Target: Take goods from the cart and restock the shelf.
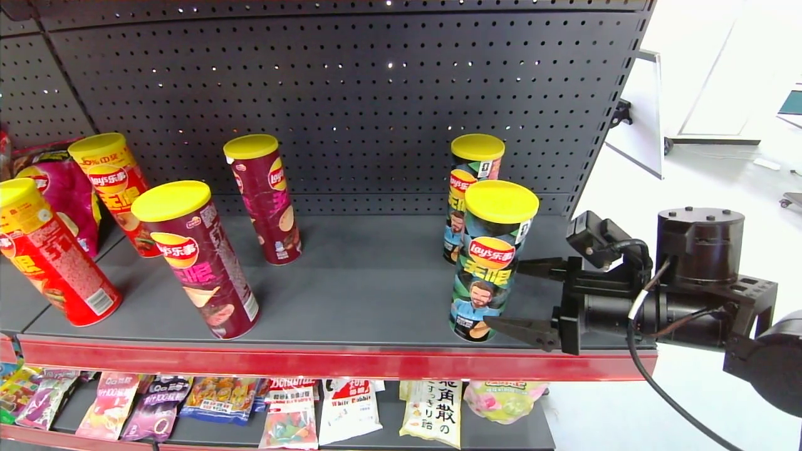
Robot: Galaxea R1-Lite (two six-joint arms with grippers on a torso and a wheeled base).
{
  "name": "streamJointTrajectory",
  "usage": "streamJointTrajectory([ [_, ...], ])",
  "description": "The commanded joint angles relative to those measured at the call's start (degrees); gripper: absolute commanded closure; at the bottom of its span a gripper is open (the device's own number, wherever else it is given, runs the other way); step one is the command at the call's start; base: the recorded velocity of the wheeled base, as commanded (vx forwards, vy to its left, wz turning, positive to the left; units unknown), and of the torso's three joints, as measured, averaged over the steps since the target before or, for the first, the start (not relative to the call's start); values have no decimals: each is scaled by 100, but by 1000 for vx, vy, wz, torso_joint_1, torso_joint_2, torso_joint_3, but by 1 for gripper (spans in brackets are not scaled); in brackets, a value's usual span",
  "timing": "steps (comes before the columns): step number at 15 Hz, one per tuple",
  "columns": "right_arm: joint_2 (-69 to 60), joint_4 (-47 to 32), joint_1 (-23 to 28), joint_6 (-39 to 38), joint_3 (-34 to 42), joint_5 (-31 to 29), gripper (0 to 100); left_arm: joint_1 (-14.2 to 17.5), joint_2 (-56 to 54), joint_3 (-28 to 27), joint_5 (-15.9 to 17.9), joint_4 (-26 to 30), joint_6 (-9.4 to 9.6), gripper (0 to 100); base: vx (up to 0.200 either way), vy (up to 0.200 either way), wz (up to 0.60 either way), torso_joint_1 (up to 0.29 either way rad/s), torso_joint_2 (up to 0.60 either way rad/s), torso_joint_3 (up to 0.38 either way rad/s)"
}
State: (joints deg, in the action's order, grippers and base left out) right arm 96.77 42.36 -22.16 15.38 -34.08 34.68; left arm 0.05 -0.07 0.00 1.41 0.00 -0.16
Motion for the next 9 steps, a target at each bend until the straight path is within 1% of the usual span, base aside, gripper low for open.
streamJointTrajectory([
  [1,123,0,-7,8,-81,3,0,4,7,0,-1,0,-2,0,0,0,0,0,0,0],
  [4,246,0,-25,8,-230,-5,0,4,7,0,-1,0,-2,0,0,0,0,0,0,0],
  [8,325,18,-130,26,-221,3,0,4,7,0,-1,0,-2,0,0,0,0,0,0,0],
  [9,369,114,-201,0,-265,3,100,4,7,0,-1,0,-2,0,0,0,0,0,0,0],
])
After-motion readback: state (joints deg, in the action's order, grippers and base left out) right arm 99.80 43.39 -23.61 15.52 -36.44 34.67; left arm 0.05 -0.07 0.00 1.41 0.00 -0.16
